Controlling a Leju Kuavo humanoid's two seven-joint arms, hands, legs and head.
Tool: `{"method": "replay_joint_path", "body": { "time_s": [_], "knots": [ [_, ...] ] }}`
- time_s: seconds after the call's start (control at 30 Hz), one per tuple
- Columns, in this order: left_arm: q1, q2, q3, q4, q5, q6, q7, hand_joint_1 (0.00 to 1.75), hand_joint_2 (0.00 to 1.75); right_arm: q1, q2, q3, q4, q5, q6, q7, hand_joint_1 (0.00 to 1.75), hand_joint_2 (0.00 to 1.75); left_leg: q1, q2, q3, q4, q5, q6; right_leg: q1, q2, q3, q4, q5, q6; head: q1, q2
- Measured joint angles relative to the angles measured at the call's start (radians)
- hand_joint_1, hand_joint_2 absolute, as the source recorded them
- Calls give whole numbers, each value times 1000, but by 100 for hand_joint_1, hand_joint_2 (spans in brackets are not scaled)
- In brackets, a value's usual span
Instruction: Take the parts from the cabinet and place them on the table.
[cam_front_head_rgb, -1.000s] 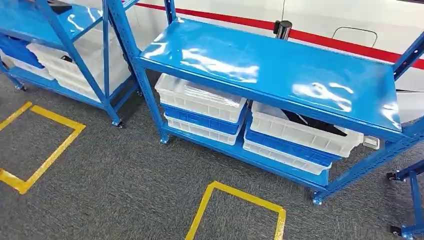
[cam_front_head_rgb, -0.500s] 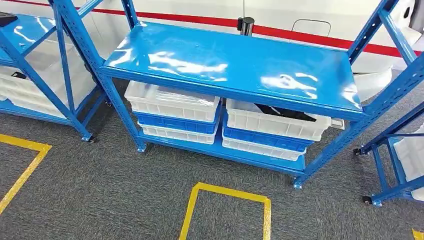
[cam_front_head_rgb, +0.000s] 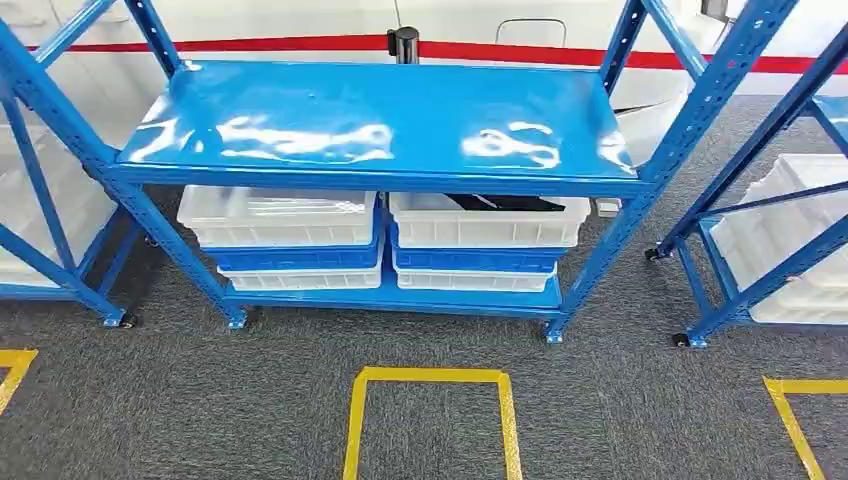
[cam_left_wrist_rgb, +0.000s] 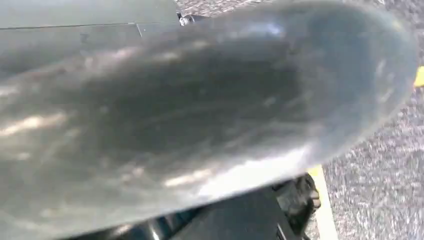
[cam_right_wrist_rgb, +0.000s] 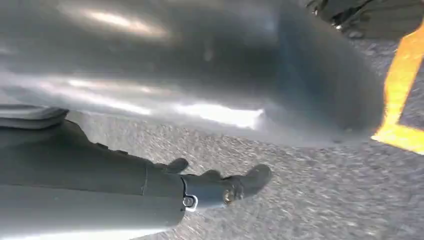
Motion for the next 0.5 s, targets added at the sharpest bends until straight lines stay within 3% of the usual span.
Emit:
{"method": "replay_joint_path", "body": {
  "time_s": [0.03,0.07,0.1,0.13,0.17,0.2,0.27,0.3,0.33,0.37,0.47,0.5],
  "knots": [
    [1,0,0,0,0,0,0,0,0,1,-1,0,0,0,0,0,0,0,2,-54,-16,38,-29,-1,2,10,1,0,2,-3,-3,0],
    [1,0,0,0,0,0,0,0,0,-1,-2,0,0,0,0,0,0,0,3,-77,-46,104,-70,-2,2,20,1,0,2,-8,-5,0],
    [3,0,0,0,0,0,1,0,0,-4,0,0,0,0,0,0,0,0,2,-87,-89,194,-113,-4,4,35,1,0,2,-11,-4,0],
    [5,0,0,0,0,0,1,0,0,-5,1,0,0,0,0,0,0,0,2,-91,-125,261,-136,-6,5,49,2,1,1,-13,-3,0],
    [7,0,0,0,0,0,2,0,0,-5,2,0,0,0,0,0,0,0,2,-92,-148,297,-137,-8,6,66,3,1,0,-13,-4,0],
    [7,0,0,0,0,0,2,0,0,-3,2,0,0,0,0,0,0,0,3,-92,-148,282,-112,-8,5,82,5,2,0,-13,-3,0],
    [7,0,0,0,0,0,2,0,0,-1,2,0,0,0,0,0,0,0,10,-96,-96,150,-18,-9,2,112,11,3,-2,-11,-4,0],
    [7,1,0,0,0,0,2,0,0,-1,3,0,0,0,0,0,0,0,18,-124,-50,46,36,-11,0,129,12,7,-5,-5,-4,0],
    [8,0,0,2,0,0,2,0,0,-1,2,0,0,0,0,0,0,0,25,-187,-36,8,28,-14,5,139,7,12,-8,1,-4,0],
    [8,0,0,2,0,0,2,0,0,-3,2,0,0,0,0,0,0,0,21,-174,-39,4,29,-6,8,148,0,16,-10,7,-4,0],
    [3,1,0,1,0,0,2,0,0,5,2,0,0,0,0,0,0,0,10,-145,-38,0,32,18,-3,173,-16,2,-2,30,-5,0],
    [3,1,1,1,2,0,2,0,0,7,0,0,0,6,-1,-4,0,0,16,-136,-34,-9,39,31,-1,145,-19,13,-7,32,-4,0]
  ]
}}
